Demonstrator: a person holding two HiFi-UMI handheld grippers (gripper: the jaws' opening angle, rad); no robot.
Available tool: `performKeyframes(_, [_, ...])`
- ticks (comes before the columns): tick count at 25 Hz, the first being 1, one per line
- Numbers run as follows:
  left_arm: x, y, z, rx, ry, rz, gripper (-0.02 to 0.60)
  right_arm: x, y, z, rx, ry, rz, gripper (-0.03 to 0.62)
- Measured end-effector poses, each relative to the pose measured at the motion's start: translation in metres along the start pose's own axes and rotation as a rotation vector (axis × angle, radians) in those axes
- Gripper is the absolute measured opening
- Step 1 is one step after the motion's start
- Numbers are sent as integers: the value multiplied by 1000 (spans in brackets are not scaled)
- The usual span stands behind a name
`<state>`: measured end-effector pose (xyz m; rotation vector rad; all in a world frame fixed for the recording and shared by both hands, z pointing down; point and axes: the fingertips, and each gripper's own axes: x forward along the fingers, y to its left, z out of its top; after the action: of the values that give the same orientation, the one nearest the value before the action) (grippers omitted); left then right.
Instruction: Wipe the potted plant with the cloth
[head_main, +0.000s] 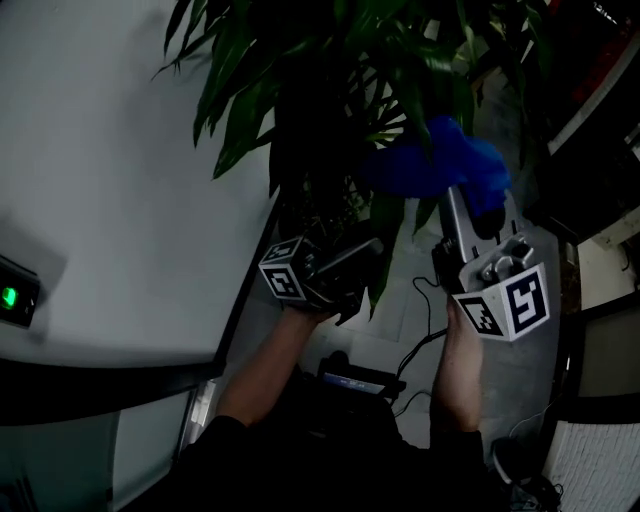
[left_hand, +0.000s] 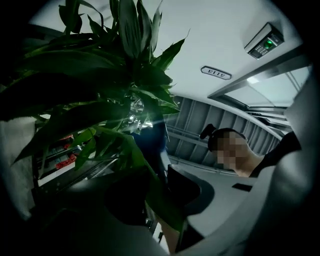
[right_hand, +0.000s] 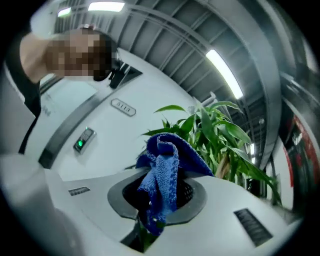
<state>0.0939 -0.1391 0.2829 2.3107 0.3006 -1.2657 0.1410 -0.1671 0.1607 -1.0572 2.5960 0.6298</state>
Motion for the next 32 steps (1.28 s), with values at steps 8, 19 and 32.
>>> performKeyframes(8, [-4, -11, 15, -49, -76, -75, 123, 28, 9, -88, -262, 270, 79, 78])
performKeyframes(19, [-8, -11, 10, -63, -68, -50, 123, -9, 54, -105, -318, 386, 294, 78])
performKeyframes(32, [-17, -18, 2, -45, -3, 24, 167, -51, 98, -104, -578, 504, 474, 78])
